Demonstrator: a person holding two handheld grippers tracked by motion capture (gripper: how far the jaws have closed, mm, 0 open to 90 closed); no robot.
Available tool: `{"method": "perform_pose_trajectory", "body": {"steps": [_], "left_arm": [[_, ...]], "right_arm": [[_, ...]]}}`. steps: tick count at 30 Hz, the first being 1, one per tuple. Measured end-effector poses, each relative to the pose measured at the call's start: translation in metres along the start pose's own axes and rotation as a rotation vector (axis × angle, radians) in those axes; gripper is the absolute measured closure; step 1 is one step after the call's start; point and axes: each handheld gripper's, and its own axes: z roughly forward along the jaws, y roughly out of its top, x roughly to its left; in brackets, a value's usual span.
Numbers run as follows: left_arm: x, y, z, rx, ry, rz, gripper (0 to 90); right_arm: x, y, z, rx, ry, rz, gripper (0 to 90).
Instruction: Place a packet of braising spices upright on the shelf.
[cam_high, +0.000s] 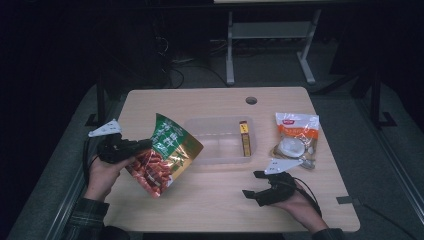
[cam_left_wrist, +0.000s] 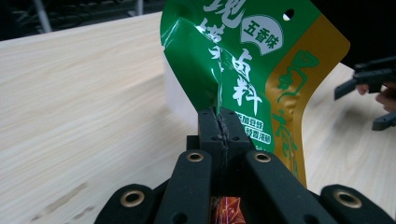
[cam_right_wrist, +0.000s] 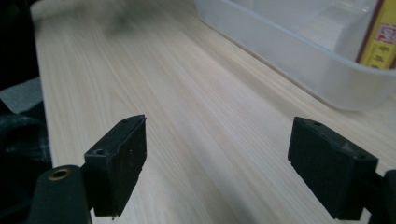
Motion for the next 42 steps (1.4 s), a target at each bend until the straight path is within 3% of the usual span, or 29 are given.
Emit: {"method": "perform_pose_trajectory", "body": {"steps": [10, 17, 28, 35, 42], "left_arm": [[-0.027, 0.005, 0.026, 0.009, -0.097, 0.038, 90.0], [-0.043, 0.008, 0.036, 0.015, -0.126, 0.064, 90.0], [-0.056, 0.005, 0.054, 0.036, -0.170, 0.068, 90.0], [-0.061, 0.005, 0.060, 0.051, -0.189, 0.080, 90.0], [-0.063, 0.002, 0.063, 0.065, -0.201, 0.087, 90.0]], "right_arm": [[0.010, 0.019, 0.017, -0.054, 0.078, -0.022, 23.2], [0.019, 0.037, 0.029, -0.116, 0.122, -0.046, 26.4], [0.022, 0.051, 0.037, -0.183, 0.151, -0.031, 36.5], [0.021, 0.056, 0.046, -0.198, 0.179, -0.011, 47.9], [0.021, 0.058, 0.047, -0.191, 0.188, -0.003, 75.1]]}}
